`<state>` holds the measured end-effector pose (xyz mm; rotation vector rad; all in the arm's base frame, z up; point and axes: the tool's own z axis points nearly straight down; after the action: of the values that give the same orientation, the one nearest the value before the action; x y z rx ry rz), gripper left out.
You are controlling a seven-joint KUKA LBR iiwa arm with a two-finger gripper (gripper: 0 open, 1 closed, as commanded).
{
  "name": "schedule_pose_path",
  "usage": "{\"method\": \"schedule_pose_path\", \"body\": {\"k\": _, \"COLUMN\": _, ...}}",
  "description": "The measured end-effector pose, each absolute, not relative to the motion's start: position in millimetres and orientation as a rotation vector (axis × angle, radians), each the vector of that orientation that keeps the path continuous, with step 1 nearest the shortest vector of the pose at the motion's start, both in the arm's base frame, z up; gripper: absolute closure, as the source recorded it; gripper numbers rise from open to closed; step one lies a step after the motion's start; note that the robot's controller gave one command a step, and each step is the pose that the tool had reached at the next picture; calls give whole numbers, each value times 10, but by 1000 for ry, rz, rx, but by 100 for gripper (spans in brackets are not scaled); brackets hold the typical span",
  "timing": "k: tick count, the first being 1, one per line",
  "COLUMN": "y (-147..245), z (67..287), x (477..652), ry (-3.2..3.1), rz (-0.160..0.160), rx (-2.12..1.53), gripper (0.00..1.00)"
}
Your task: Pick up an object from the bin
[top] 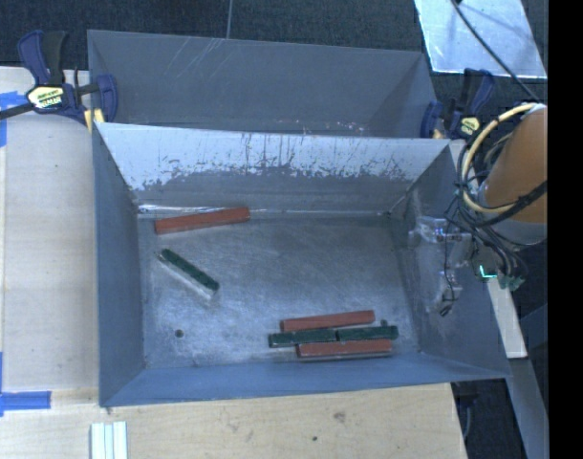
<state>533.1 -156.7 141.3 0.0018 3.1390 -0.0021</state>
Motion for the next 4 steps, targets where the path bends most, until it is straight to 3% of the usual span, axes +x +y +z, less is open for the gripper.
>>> {"method": "schedule_pose_path", "body": {"k": 1, "y": -988, "z": 688, "x": 4887, "ry": 3133, "rz": 1, "rx": -193, "gripper": 0}}
{"method": "schedule_pose_path", "body": {"k": 2, "y": -383, "z": 715, "x": 4872, "ry": 3110, "rz": 0, "rx": -385, "gripper": 0}}
{"method": "schedule_pose_path", "body": {"k": 3, "y": -408, "z": 726, "x": 4852, "ry": 3119, "rz": -1, "rx": -381, "gripper": 100}}
{"method": "schedule_pose_path", "body": {"k": 4, "y": -1010, "z": 1900, "x": 4919, "ry": 3002, "rz": -8, "rx": -900, "gripper": 100}}
